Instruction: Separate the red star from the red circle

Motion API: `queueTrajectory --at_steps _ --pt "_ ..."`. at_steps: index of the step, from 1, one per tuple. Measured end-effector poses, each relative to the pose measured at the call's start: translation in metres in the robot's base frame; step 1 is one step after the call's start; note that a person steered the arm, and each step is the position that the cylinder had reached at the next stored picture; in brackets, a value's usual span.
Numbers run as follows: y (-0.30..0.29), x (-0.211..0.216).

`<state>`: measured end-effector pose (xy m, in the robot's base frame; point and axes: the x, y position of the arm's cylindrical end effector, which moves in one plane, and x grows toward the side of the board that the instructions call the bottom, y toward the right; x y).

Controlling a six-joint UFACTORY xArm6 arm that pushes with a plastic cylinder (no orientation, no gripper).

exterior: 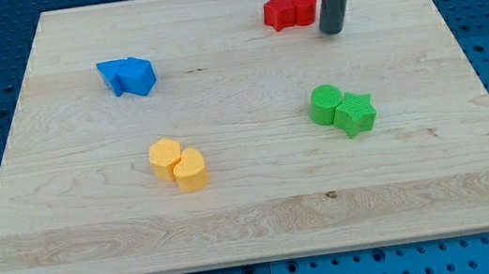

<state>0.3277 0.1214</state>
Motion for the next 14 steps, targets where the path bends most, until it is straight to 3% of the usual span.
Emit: queueTrajectory --at_steps 1,2,3,4,6,7,9,14 --pt "-0.057 0.002" --pt "-0.116 -0.024" --pt "-0.122 -0.074" --pt "-0.108 -0.082" --pt "-0.102 -0.02" --pt "-0.102 -0.013" --pt "-0.029 -0.01" --pt "-0.018 -0.051"
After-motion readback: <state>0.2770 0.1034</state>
